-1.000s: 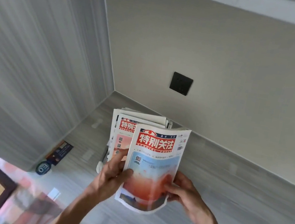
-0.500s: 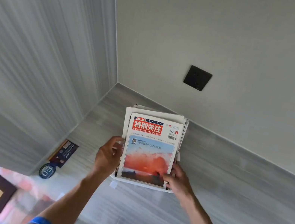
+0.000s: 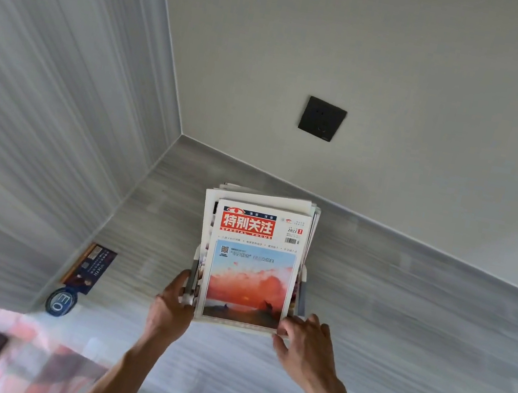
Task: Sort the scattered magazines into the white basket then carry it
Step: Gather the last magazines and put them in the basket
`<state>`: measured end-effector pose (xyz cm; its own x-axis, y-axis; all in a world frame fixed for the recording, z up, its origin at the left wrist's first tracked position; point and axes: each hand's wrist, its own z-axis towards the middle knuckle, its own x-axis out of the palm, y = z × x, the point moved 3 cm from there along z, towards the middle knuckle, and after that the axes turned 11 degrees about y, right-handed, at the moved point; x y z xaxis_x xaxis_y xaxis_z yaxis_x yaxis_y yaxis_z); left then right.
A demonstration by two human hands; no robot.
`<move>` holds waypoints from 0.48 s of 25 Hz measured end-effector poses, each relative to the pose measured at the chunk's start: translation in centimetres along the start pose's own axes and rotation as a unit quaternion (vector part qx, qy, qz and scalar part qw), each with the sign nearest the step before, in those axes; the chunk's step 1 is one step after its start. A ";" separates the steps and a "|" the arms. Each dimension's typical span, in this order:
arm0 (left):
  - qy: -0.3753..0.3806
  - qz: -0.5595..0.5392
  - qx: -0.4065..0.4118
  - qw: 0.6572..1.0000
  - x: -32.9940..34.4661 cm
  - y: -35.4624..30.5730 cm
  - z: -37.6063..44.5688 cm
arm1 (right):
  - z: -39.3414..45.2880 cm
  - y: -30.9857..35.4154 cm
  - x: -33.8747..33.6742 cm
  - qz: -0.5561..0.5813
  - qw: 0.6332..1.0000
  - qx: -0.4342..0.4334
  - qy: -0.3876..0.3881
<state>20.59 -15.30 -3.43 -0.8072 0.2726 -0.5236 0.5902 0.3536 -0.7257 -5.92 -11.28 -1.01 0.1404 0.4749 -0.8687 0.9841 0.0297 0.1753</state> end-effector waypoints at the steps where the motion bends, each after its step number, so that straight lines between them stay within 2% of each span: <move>1: 0.011 -0.001 0.009 1.000 0.7 0.1 -0.7 | -1.0 -0.5 0.6 -0.001 1.000 -0.003 0.006; 5: 0.055 0.004 0.018 0.998 3.8 0.4 -4.2 | -6.1 -3.3 3.2 0.027 0.999 0.001 -0.026; 8: 0.139 0.012 0.008 0.990 4.6 0.7 -5.7 | -8.9 -5.2 3.8 0.063 0.998 0.016 -0.017; 10: 0.143 0.032 0.029 0.989 3.8 -0.5 -4.7 | -8.5 -6.9 2.4 0.176 0.982 0.030 -0.066; 12: 0.143 -0.031 0.069 0.987 2.9 -3.5 -2.6 | -6.6 -8.4 0.0 0.342 0.929 0.069 -0.122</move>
<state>16.23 -13.37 -1.25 -0.7930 0.5030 -0.3436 0.5170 0.2574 -0.8164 -14.90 -5.75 0.52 0.7428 0.1272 -0.6574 0.6571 -0.3271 0.6791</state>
